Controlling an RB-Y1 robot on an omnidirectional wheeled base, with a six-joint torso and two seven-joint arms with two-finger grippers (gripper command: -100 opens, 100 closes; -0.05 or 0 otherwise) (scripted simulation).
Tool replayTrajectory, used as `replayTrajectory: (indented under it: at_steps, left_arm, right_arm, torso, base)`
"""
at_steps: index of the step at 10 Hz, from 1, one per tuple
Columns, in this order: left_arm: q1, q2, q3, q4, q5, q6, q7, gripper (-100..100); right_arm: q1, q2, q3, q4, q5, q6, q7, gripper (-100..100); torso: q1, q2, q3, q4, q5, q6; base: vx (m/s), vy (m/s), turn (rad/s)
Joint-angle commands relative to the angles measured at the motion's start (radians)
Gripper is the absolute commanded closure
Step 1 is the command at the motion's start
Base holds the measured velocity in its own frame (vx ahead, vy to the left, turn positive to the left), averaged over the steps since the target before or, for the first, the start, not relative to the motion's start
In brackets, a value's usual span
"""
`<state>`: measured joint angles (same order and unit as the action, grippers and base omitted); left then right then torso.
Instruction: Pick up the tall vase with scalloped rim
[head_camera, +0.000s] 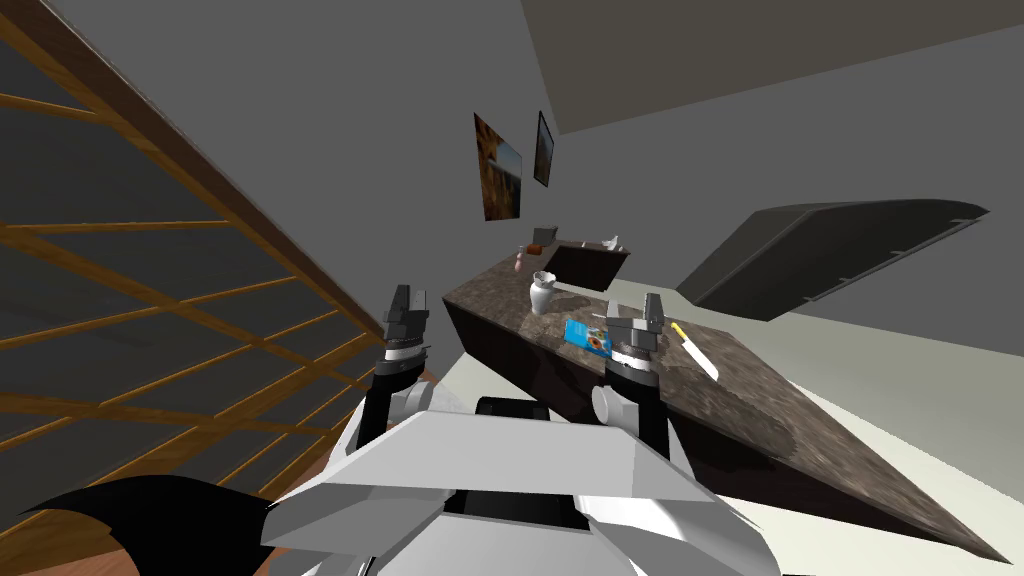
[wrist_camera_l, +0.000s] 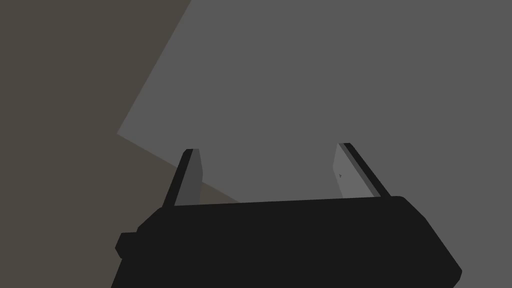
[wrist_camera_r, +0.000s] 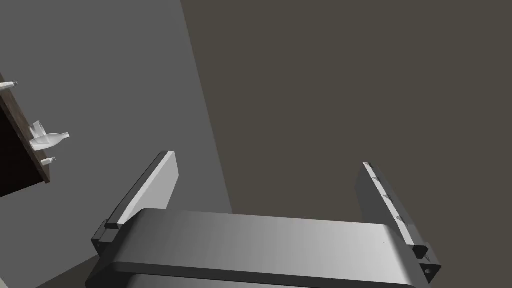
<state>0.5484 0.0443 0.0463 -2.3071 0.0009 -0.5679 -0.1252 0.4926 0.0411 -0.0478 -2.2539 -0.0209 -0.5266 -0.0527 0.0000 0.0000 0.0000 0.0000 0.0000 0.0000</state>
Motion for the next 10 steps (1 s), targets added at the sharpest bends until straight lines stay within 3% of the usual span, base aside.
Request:
replayTrajectory:
  at_steps: [1, 7, 10]
  left_arm:
    - [0.0, 0.0, 0.0, 0.0, 0.0, 0.0, 0.0, 0]
    - [0.0, 0.0, 0.0, 0.0, 0.0, 0.0, 0.0, 0]
    - [0.0, 0.0, 0.0, 0.0, 0.0, 0.0, 0.0, 0]
  right_arm:
    - [-0.001, -0.048, -0.003, 0.009, 0.007, -0.003, 0.001, -100]
    - [0.0, -0.21, -0.015, 0.059, 0.046, -0.024, 0.005, -100]
    - [0.002, -0.266, -0.019, 0.078, 0.061, -0.031, 0.006, -100]
  torso:
    - [0.0, 0.0, 0.0, 0.0, 0.0, 0.0]
    - [0.0, 0.0, 0.0, 0.0, 0.0, 0.0]
    - [0.0, 0.0, 0.0, 0.0, 0.0, 0.0]
  base:
    - [-0.003, -0.003, -0.028]
    - [-0.005, -0.002, -0.032]
    - [-0.004, 0.002, -0.027]
